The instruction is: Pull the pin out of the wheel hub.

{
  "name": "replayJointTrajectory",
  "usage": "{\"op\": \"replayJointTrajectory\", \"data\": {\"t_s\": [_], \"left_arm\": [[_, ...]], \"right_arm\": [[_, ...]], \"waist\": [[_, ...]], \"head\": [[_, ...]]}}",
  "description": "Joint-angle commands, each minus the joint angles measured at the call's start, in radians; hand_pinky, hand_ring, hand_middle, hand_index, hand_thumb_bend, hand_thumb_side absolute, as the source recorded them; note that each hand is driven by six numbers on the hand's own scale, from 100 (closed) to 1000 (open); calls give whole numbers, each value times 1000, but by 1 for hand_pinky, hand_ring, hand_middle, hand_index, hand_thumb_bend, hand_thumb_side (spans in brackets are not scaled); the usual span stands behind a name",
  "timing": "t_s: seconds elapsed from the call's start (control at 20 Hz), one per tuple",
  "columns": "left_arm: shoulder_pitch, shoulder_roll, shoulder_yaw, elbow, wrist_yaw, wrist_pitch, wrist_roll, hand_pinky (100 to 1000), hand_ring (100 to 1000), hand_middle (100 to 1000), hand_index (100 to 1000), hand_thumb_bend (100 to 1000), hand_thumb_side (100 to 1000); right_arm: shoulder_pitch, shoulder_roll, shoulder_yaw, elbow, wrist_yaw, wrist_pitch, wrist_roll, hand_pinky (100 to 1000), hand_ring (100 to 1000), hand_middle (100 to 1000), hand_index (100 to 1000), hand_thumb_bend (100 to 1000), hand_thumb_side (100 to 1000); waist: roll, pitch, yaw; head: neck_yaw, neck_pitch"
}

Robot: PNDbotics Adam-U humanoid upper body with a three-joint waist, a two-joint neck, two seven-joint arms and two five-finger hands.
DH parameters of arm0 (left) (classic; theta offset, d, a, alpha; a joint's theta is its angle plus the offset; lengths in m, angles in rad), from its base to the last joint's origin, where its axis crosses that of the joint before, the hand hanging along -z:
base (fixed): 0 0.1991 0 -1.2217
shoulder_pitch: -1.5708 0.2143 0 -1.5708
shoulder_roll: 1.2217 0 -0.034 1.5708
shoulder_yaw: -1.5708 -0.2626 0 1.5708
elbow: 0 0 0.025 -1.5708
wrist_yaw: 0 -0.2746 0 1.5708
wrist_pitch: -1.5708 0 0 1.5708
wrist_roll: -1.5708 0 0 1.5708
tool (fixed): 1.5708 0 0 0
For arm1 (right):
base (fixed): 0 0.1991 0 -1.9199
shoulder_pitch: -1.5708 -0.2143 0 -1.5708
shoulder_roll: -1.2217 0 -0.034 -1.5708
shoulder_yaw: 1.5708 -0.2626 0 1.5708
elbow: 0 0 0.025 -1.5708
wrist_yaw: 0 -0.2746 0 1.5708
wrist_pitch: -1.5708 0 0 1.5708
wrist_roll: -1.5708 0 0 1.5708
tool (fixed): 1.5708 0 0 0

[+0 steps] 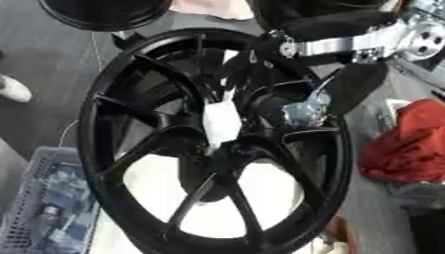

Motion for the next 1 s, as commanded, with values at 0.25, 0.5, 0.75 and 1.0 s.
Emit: {"op": "replayJointTrajectory", "data": {"t_s": [0.25, 0.5, 0.75, 1.0], "left_arm": [[-10, 8, 10, -17, 5, 5, 4, 816, 754, 635, 775, 100, 665], [-11, 6, 10, -17, 4, 4, 4, 816, 754, 631, 773, 100, 665], [-10, 3, 10, -17, 1, 5, 7, 816, 754, 626, 771, 100, 666], [-11, 1, 11, -17, 1, 6, 9, 816, 753, 623, 770, 100, 666]], "right_arm": [[-4, -4, 7, -6, 43, 21, -17, 552, 800, 809, 960, 100, 697], [13, 6, 19, -6, 73, 38, -35, 553, 800, 809, 961, 100, 718], [14, 17, 33, -6, 96, 41, -43, 553, 799, 808, 963, 100, 720], [14, 29, 51, -6, 125, 52, -49, 555, 799, 807, 961, 100, 718]], "waist": [[-2, -27, 7], [-7, -27, 13], [-9, -26, 17], [-10, -27, 18]], "head": [[6, 13], [3, 16], [-19, 25], [-45, 45]]}}
